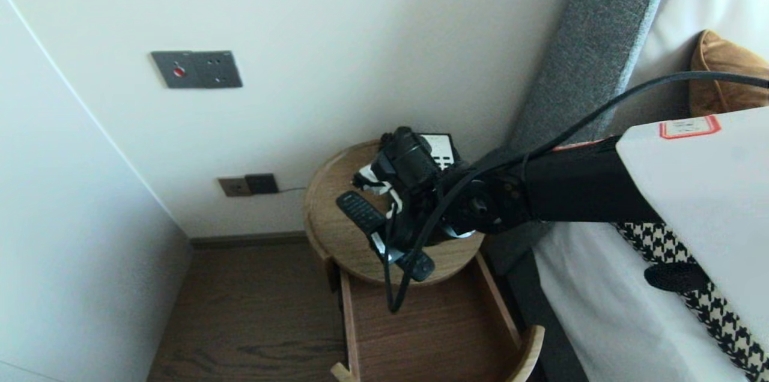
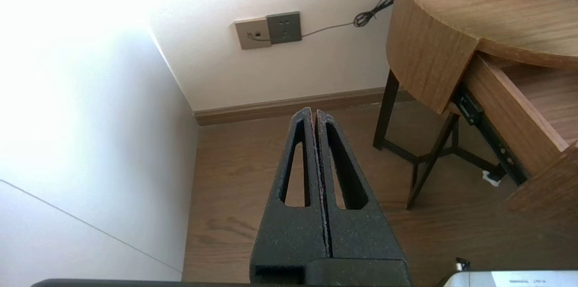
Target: Take the remote control out of the drawer one by one and place them on the table
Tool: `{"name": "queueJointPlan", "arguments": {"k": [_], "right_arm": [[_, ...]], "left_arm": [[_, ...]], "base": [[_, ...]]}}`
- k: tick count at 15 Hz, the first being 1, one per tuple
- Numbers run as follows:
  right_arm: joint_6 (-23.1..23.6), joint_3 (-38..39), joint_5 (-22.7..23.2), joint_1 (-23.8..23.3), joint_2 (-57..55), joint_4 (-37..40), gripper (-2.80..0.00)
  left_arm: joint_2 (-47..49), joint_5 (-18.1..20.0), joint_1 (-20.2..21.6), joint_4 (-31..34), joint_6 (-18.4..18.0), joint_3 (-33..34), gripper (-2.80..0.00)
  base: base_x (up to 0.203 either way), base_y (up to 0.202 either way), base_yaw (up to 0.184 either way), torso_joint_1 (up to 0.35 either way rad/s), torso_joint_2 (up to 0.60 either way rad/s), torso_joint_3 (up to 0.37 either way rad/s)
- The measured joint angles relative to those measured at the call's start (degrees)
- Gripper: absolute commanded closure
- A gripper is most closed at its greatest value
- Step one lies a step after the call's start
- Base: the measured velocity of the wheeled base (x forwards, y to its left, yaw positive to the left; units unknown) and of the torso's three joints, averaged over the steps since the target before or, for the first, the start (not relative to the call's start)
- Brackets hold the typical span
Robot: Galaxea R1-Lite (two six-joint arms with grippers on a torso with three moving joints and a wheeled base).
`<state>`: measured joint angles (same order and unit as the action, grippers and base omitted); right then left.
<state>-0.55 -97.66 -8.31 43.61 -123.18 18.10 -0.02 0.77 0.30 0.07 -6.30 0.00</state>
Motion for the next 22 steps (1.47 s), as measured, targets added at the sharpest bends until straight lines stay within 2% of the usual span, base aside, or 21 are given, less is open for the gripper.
{"name": "queueJointPlan", "arguments": {"k": [7,22], "right_arm": [[2.21,-2.83,0.02,-0.04,-4.86,0.00,0.00],[2.97,-5.27,0.54,0.20,-8.29,0.42,0.00]], "left_arm": [[0.00,0.05,0.02,0.00,0.00,0.00,0.00],[0.00,0.04,0.02,0.02,0.00,0.00,0.00]], "base": [[0.000,0.000,0.000,0.000,0.00,0.000],[0.000,0.000,0.000,0.000,0.00,0.000]]}}
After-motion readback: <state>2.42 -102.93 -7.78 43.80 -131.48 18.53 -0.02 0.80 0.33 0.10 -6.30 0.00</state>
